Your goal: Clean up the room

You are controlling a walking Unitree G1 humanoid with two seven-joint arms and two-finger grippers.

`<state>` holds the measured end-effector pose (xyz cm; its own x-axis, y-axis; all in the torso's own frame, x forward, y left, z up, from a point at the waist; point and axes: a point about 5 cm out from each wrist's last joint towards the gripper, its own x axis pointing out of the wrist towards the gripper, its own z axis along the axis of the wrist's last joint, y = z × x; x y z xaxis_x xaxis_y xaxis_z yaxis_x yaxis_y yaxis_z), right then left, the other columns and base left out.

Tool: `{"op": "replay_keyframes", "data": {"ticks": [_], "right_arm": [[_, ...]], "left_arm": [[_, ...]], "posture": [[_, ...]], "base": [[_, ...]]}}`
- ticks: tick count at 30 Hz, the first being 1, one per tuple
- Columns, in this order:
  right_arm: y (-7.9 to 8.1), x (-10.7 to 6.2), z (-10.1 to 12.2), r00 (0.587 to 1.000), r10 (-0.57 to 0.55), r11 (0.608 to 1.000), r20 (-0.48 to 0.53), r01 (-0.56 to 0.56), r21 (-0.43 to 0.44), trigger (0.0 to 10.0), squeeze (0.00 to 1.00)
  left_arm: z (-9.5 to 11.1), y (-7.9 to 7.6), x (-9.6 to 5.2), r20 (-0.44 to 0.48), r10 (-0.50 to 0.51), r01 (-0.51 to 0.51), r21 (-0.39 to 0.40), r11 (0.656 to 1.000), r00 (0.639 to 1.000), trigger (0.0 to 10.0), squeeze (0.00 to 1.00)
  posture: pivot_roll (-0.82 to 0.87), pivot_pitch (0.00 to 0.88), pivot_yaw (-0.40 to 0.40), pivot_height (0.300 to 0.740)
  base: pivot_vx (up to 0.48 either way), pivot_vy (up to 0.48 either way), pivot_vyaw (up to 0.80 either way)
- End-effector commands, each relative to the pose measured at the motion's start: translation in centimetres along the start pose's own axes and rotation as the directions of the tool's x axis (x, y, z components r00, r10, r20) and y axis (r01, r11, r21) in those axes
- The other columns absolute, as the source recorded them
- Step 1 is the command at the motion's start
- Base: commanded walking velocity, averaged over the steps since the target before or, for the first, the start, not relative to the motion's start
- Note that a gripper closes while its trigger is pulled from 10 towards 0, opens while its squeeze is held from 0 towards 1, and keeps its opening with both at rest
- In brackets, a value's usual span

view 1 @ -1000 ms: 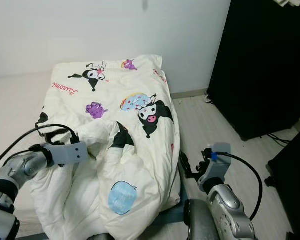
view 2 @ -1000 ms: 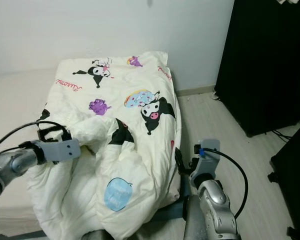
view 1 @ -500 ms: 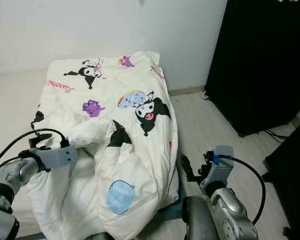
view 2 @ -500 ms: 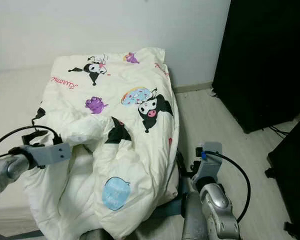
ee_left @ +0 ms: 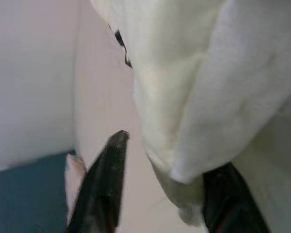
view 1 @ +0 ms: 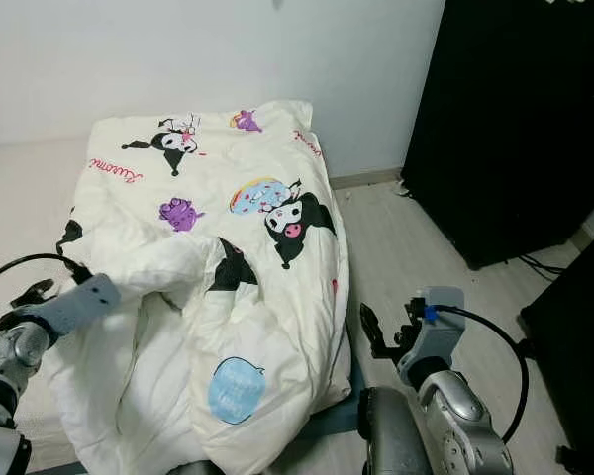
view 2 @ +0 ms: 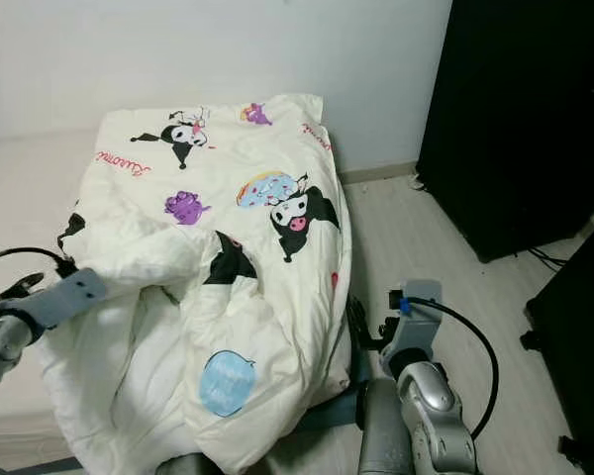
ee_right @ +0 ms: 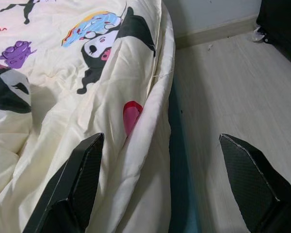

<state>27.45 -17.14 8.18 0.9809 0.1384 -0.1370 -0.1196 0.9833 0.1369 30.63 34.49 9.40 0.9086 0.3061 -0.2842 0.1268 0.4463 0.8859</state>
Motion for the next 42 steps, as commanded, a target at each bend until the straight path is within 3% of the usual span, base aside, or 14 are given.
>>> {"op": "replay_keyframes", "data": {"ticks": [1, 12, 14, 17, 18, 21, 25, 27, 29, 30, 31, 36, 37, 42], "right_arm": [[0.4, -0.1, -0.1, 1.0, 0.011, 1.0, -0.008, -0.011, 0.005, 10.0, 0.0], [0.2, 0.1, 0.0, 1.0, 0.008, 1.0, -0.007, -0.008, 0.001, 10.0, 0.0], [0.3, 0.1, 0.0, 1.0, 0.006, 1.0, -0.006, -0.006, 0.001, 10.0, 0.0], [0.3, 0.2, 0.0, 1.0, 0.005, 1.0, -0.005, -0.005, 0.0, 10.0, 0.0], [0.3, 0.2, 0.1, 1.0, 0.003, 1.0, -0.002, -0.003, 0.001, 10.0, 0.0], [0.3, 0.2, 0.1, 1.0, 0.002, 1.0, -0.001, -0.002, 0.001, 10.0, 0.0], [0.1, 0.1, 0.0, 1.0, -0.003, 1.0, -0.002, 0.003, 0.0, 10.0, 0.0], [0.1, 0.1, 0.0, 1.0, -0.008, 1.0, -0.002, 0.008, 0.001, 10.0, 0.0], [0.1, 0.1, 0.0, 1.0, -0.01, 1.0, -0.001, 0.01, 0.003, 10.0, 0.0], [0.1, 0.1, -0.1, 1.0, -0.01, 1.0, -0.001, 0.01, 0.003, 10.0, 0.0], [0.1, 0.1, -0.1, 1.0, -0.01, 1.0, -0.001, 0.01, 0.003, 10.0, 0.0], [0.2, 0.6, 0.0, 1.0, 0.002, 1.0, -0.002, -0.002, 0.004, 10.0, 0.0], [0.2, 0.6, 0.0, 1.0, 0.002, 1.0, -0.002, -0.002, 0.004, 10.0, 0.0], [0.4, 0.9, 0.0, 1.0, 0.012, 1.0, -0.001, -0.012, 0.004, 10.0, 0.0]], "left_arm": [[-0.9, -1.1, -0.4, -0.044, -0.029, 0.027, -0.04, 0.999, 0.999, 0.0, 0.0], [-2.2, -1.7, -1.0, -0.086, -0.023, 0.007, -0.179, 0.984, 0.996, 0.0, 0.0], [-3.7, -1.1, -1.4, -0.157, 0.022, -0.069, -0.298, 0.952, 0.987, 0.0, 0.0], [-4.0, -1.1, -1.5, -0.168, 0.027, -0.082, -0.33, 0.94, 0.985, 0.0, 0.0], [-4.7, -0.8, -1.7, -0.23, 0.064, -0.161, -0.433, 0.887, 0.971, 0.0, 0.0], [-4.8, -0.8, -1.8, -0.243, 0.07, -0.177, -0.453, 0.874, 0.968, 0.0, 0.0], [-5.9, -0.5, -2.2, -0.341, 0.131, -0.247, -0.322, 0.914, 0.931, 0.1, 0.0], [-6.1, -0.8, -2.3, -0.4, 0.172, -0.303, -0.294, 0.906, 0.9, 8.6, 0.0], [-6.1, -0.9, -2.3, -0.417, 0.181, -0.319, -0.288, 0.903, 0.891, 8.6, 0.0], [-5.8, -1.1, -2.2, -0.42, 0.188, -0.322, -0.274, 0.906, 0.888, 10.0, 0.0], [-5.8, -1.1, -2.2, -0.42, 0.188, -0.322, -0.274, 0.906, 0.888, 10.0, 0.0], [-2.7, -0.1, -0.9, -0.243, 0.252, -0.274, -0.06, 0.96, 0.937, 10.0, 0.0], [-2.7, -0.1, -0.9, -0.243, 0.252, -0.274, -0.06, 0.96, 0.937, 10.0, 0.0], [-0.5, 2.6, 0.1, -0.09, 0.306, -0.284, 0.198, 0.938, 0.948, 10.0, 0.0]], "posture": [[-0.1, 0.197, 0.085, 0.582], [-0.1, 0.19, 0.086, 0.582], [-0.09, 0.189, 0.09, 0.582], [-0.1, 0.188, 0.094, 0.582], [-0.1, 0.184, 0.096, 0.582], [-0.1, 0.184, 0.096, 0.582], [-0.1, 0.182, 0.1, 0.582], [-0.1, 0.174, 0.105, 0.582], [-0.1, 0.174, 0.105, 0.582], [-0.09, 0.173, 0.106, 0.582], [-0.09, 0.173, 0.106, 0.582], [-0.08, 0.16, 0.092, 0.582], [-0.08, 0.16, 0.092, 0.582], [-0.07, 0.151, 0.088, 0.582]], "base": [[0.0, 0.0, 0.0], [0.0, 0.0, 0.0], [0.0, 0.0, 0.0], [0.0, 0.0, 0.0], [0.0, 0.0, 0.0], [0.0, 0.0, 0.0], [0.0, 0.0, 0.0], [0.0, 0.0, 0.0], [0.0, 0.0, 0.0], [0.0, 0.0, 0.0], [0.0, 0.0, 0.0], [0.0, 0.0, 0.0], [0.0, 0.0, 0.0], [0.0, 0.0, 0.0]]}}
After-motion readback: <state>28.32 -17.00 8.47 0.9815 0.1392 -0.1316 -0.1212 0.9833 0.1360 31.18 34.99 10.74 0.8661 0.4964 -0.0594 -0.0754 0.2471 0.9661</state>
